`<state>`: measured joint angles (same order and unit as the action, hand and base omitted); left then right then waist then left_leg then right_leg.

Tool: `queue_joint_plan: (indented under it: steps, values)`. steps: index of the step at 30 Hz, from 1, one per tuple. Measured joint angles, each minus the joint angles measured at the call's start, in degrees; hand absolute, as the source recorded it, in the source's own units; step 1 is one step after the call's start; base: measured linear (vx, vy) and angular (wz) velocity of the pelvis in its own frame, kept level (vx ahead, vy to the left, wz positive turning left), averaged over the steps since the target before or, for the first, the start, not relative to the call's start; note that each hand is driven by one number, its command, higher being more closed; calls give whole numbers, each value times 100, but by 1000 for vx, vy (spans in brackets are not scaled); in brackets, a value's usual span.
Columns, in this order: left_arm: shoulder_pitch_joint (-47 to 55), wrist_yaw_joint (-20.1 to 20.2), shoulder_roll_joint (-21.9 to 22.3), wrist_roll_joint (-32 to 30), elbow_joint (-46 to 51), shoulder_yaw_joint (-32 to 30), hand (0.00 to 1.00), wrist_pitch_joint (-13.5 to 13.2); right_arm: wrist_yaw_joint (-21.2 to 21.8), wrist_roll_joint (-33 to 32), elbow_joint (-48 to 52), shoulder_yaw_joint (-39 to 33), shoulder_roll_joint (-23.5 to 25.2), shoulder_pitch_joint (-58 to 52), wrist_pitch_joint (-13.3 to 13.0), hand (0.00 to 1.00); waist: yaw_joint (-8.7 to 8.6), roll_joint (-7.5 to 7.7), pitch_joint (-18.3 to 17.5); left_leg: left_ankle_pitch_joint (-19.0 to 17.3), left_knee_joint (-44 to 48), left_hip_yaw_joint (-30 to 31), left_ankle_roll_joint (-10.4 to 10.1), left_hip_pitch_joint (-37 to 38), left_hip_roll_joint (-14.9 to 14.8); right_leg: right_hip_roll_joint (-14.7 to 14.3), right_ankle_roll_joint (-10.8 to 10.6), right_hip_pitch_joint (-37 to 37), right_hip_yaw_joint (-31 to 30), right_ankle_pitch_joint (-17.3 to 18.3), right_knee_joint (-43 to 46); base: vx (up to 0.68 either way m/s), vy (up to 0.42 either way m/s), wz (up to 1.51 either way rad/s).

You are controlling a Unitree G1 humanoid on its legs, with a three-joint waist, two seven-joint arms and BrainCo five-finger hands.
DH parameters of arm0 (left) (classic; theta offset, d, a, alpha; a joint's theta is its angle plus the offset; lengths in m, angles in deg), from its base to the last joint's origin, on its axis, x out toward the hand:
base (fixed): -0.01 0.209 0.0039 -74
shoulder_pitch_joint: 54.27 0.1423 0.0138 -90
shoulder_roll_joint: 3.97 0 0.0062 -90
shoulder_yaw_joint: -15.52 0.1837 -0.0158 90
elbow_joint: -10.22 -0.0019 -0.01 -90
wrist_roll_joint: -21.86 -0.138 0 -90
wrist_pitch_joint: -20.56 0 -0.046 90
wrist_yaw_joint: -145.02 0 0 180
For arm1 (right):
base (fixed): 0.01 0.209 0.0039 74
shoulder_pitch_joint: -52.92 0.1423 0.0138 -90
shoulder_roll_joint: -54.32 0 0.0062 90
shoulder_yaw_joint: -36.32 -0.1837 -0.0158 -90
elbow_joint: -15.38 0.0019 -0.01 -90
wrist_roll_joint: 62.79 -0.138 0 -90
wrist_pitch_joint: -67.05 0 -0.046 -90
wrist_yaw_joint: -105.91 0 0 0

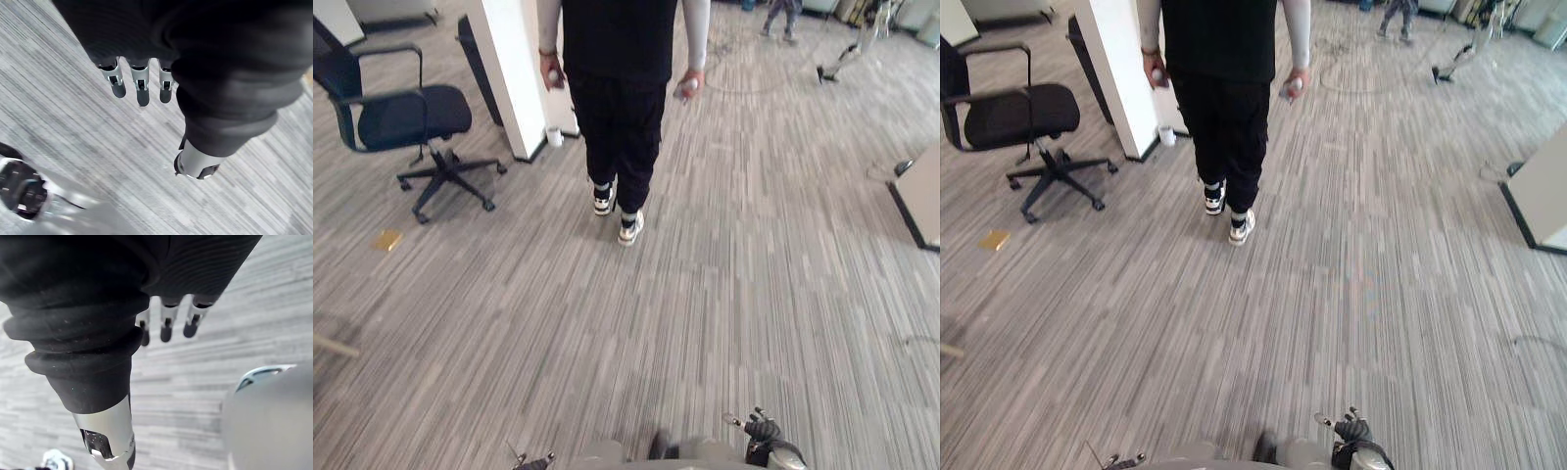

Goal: Organize washtable

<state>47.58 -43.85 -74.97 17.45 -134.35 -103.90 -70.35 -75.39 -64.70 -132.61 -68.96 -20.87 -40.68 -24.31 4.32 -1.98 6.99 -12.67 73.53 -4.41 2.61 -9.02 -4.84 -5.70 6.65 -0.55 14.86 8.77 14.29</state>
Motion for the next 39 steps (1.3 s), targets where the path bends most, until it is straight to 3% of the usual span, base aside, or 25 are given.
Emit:
queue_joint_plan:
  steps: [3,5,6,7,8,9,10,11,13,14,16,18,19,22,23,24,25,26,32,39]
  values:
    - [94,2,-52,12,15,192,0,-18,3,31,-271,193,137,303,19,0,139,107,88,-363,-957,346,-216,-1061,-128,304,-116,878,-436,53,-511,688,301,-80]
    - [85,-2,-88,27,98,411,0,-71,9,51,-240,308,227,332,9,0,172,126,107,-336,-2610,426,-356,-1596,-101,684,-693,1199,-543,396,-571,647,446,-52]
    - [94,0,-77,29,95,534,0,-94,12,60,-222,371,224,304,3,0,195,-14,87,225,-3871,636,-480,-1655,-142,803,-1045,1363,-578,728,-535,601,463,-27]
    - [45,16,-82,33,50,558,0,-96,3,70,-244,414,239,320,4,0,231,-26,93,399,-3755,509,-283,-1601,-105,884,-1227,1493,-621,862,-499,627,454,-1]
    - [-10,2,-229,34,73,657,0,-127,23,84,-239,531,326,325,24,0,262,267,11,208,-3784,365,-211,-1553,197,1162,-1063,1495,-746,853,-419,523,345,10]
    - [-18,-6,-238,35,129,652,0,-217,18,96,-237,568,349,345,16,0,290,336,-34,23,-3740,304,-101,-1542,293,1231,-861,1419,-869,700,-308,626,393,9]
    - [-24,1,-252,35,146,654,0,-217,16,131,-203,557,362,395,12,0,310,344,-38,-159,-3678,241,8,-1477,350,1312,-872,1379,-899,533,-99,587,397,-11]
    - [-9,-2,-262,36,148,646,0,-166,14,211,-95,548,394,398,-1,0,296,366,-35,-332,-3642,153,159,-1279,491,1519,-1110,1190,-943,399,526,679,484,-16]
    - [-23,-2,-306,38,96,742,0,-148,16,243,-26,414,454,323,-11,0,279,369,-32,-518,-3791,-67,406,-697,697,1758,-1406,569,-1335,223,2537,611,423,-18]
    - [-72,0,-338,38,94,863,0,-128,17,246,30,353,468,218,-3,0,253,350,-20,-550,-3965,-71,454,-339,819,1793,-1355,124,-1417,99,3786,449,274,-7]
    - [-178,4,-348,33,99,916,0,-99,22,263,169,308,459,114,12,0,236,327,0,-550,-4334,-63,461,199,929,1847,-1300,-509,-1187,131,5050,350,188,-5]
    - [-218,9,-329,28,106,916,0,-81,22,264,302,284,459,111,13,0,163,306,5,-550,-4544,-43,461,584,933,1902,-1171,-816,-832,214,5319,356,151,3]
    - [-217,13,-337,26,117,902,0,-78,23,264,326,283,476,98,10,0,107,265,28,-550,-4680,-3,460,875,925,1935,-1038,-979,-526,351,5086,345,103,18]
    - [-239,9,-352,25,126,899,0,-109,22,263,353,220,490,79,0,0,114,340,-10,-640,-4758,192,294,1258,880,1975,-946,-1078,-11,581,3488,259,1,34]
    - [-216,11,-353,23,126,890,0,-127,1,273,325,170,515,78,7,0,105,360,-26,-691,-4763,283,202,1330,882,1896,-861,-1061,36,457,2697,341,-43,56]
    - [-172,12,-354,27,128,841,0,-161,4,321,301,184,537,69,18,0,109,433,-71,-767,-4787,291,64,1372,911,1799,-732,-1087,-44,-101,1945,272,-53,43]
    - [-169,4,-374,28,130,813,0,-174,12,354,266,222,539,60,28,0,126,502,-113,-789,-4802,292,24,1390,955,1762,-699,-1126,-76,-413,1673,164,-39,21]
    - [54,106,-273,95,-61,749,0,-202,18,476,121,451,408,-133,54,0,112,217,-626,-610,-4749,273,-285,579,301,1511,-1184,-73,522,-776,-290,54,-19,5]
    - [51,106,-275,96,-75,749,0,-204,13,475,105,435,409,-134,51,0,110,216,-627,-590,-4828,250,-275,618,300,1516,-1185,-91,522,-779,-355,0,0,-1]
    - [41,108,-337,93,-258,749,0,-218,-17,465,45,165,420,-130,4,0,28,302,-676,-109,-5917,1,-349,1017,381,1627,-1151,-148,533,-848,-616,21,-33,-8]
